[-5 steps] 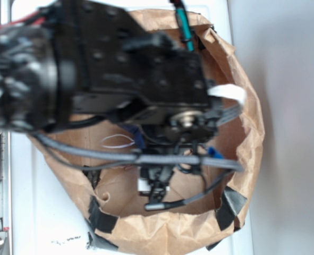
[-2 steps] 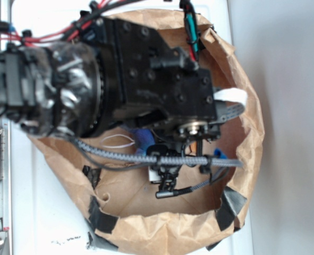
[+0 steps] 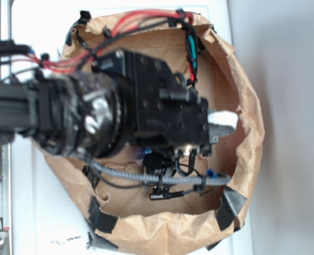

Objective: Grab the gray animal.

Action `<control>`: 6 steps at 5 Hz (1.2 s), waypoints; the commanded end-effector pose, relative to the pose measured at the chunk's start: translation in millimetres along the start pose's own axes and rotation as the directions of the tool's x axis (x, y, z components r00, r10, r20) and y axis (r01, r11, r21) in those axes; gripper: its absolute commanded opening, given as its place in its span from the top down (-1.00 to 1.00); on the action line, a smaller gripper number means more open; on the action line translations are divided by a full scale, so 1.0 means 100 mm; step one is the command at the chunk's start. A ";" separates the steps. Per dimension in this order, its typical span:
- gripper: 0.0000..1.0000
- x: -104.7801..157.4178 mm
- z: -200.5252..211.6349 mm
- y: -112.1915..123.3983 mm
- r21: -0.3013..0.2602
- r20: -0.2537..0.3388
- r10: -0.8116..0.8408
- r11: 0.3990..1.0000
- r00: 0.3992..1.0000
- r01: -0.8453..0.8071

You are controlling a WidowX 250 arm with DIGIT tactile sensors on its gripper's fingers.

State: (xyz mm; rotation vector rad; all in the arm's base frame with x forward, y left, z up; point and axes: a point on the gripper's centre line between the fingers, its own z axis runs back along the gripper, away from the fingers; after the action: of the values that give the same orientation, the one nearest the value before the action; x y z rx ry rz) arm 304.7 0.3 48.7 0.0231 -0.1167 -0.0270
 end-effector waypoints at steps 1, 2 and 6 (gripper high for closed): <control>1.00 0.13 0.09 0.03 0.013 0.052 0.013 1.000 0.999 -0.014; 1.00 0.14 0.10 0.07 0.025 0.053 0.019 0.999 0.998 -0.021; 1.00 0.03 1.20 0.51 -0.210 0.006 0.027 0.977 1.000 -0.025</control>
State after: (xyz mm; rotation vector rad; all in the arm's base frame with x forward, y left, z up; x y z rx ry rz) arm 292.7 36.2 140.6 -0.2064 -0.0341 -0.0098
